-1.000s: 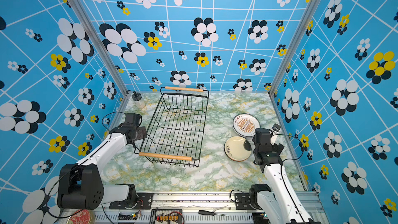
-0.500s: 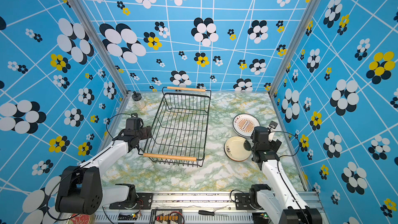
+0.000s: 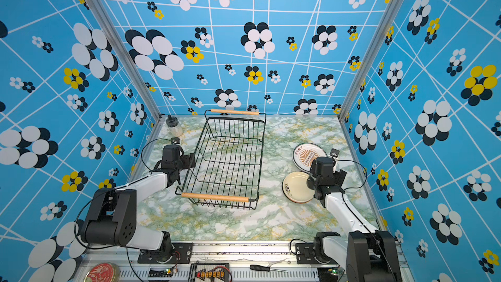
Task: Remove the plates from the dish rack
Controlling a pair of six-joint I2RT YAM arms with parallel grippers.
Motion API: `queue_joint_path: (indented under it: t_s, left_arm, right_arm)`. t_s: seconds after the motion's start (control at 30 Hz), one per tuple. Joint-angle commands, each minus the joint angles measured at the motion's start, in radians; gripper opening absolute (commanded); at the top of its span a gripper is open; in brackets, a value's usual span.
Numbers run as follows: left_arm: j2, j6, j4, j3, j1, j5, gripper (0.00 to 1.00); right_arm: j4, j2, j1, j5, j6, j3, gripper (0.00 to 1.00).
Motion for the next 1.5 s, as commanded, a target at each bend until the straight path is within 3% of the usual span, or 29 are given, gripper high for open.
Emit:
queue_joint_path:
  t_s: [0.0,0.17,0.27,0.37,0.53,0.93,1.1,1.2,1.47]
  left_arm:
    - [0.020,0.032,0.152,-0.040,0.007,0.042,0.99]
    - [-0.007,0.047,0.262,-0.103,0.019,0.064,0.99]
    - [-0.035,0.063,0.430,-0.193,0.023,0.038,0.99]
    - [0.025,0.056,0.532,-0.222,0.040,0.055,0.99]
    - [0.020,0.060,0.496,-0.210,0.039,0.085,0.99]
    - [0.023,0.076,0.497,-0.207,0.019,0.054,0.99]
    - [0.028,0.083,0.561,-0.243,0.016,0.078,0.99]
    - [0.075,0.091,0.708,-0.295,0.021,0.083,0.99]
    - [0.063,0.083,0.673,-0.289,0.021,0.087,0.99]
  right_arm:
    - [0.104,0.037,-0.005,-0.044,-0.062,-0.006,0.99]
    - [0.223,0.088,-0.005,-0.103,-0.103,-0.033,0.99]
    - [0.299,0.116,-0.005,-0.144,-0.103,-0.051,0.99]
    - [0.402,0.137,-0.005,-0.171,-0.101,-0.087,0.99]
    - [0.539,0.160,-0.005,-0.211,-0.132,-0.131,0.99]
    - [0.917,0.427,-0.006,-0.348,-0.192,-0.161,0.99]
    - [0.829,0.416,-0.006,-0.344,-0.194,-0.124,0.99]
    - [0.759,0.414,-0.006,-0.320,-0.183,-0.090,0.99]
    - [0.764,0.416,-0.006,-0.319,-0.183,-0.089,0.99]
